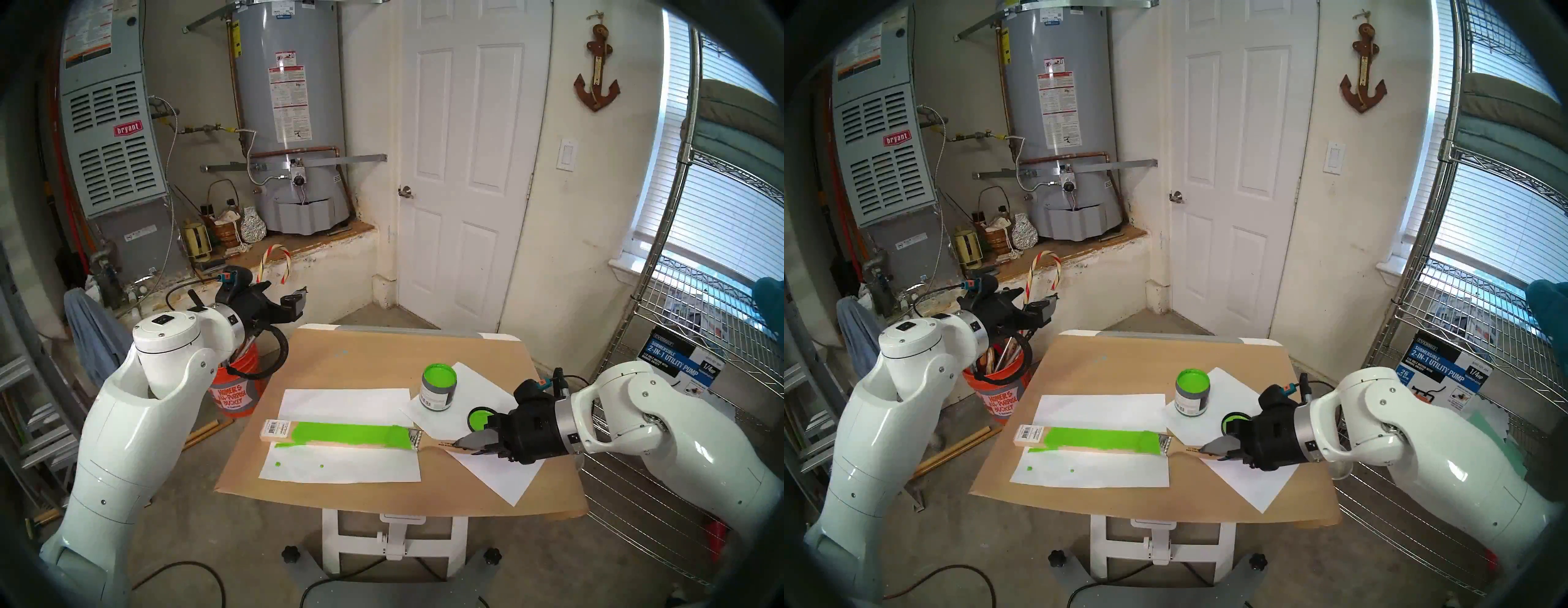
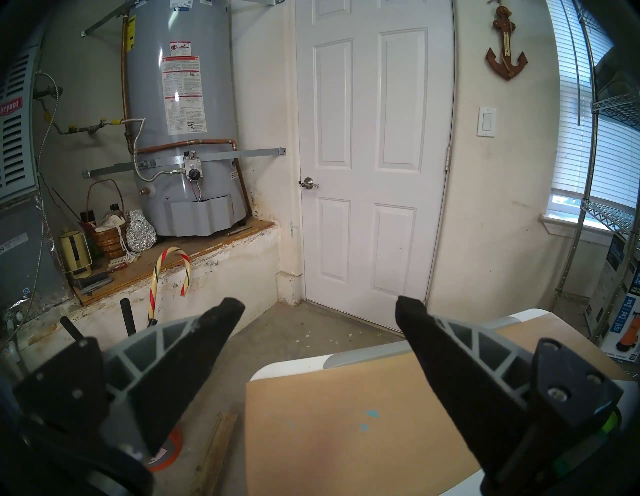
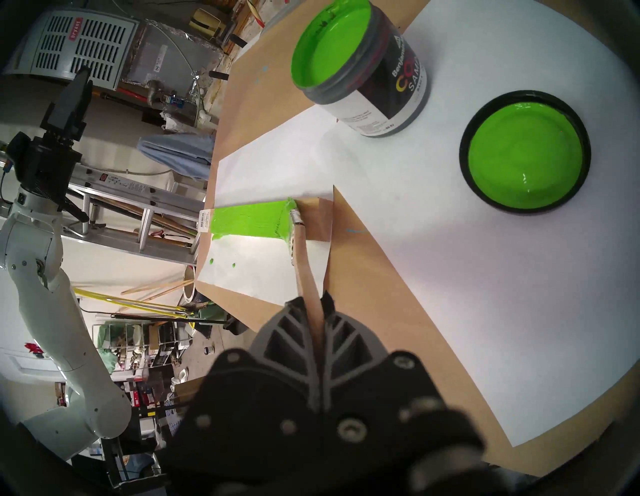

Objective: Pick up brush, dip the brush into paint, and paint the wood

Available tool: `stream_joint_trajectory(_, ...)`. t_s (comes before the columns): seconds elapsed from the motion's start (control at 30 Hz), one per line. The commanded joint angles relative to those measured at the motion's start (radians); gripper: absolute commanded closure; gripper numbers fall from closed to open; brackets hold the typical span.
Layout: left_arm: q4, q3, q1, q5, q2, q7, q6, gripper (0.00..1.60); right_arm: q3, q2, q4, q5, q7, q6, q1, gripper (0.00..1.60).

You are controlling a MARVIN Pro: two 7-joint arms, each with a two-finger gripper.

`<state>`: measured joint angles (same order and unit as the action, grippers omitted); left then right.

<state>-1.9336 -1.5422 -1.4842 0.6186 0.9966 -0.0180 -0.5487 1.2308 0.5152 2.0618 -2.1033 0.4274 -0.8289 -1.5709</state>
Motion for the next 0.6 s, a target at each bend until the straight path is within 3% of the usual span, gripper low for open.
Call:
stream_joint_trajectory(0.0,-0.017,-0.009,0.009,0.002,-0.002,0.000,0.003,0.00,0.016,-0.020,0.005,-0.001,-0.003,0.001,-0.007,1.60)
stream_joint_trajectory(0.57,-0.017,-0.009,0.009,0.002,-0.002,0.000,0.003,0.00,0.040,-0.049,0.012,0.012,-0.034,0.006,-0.029,1.60)
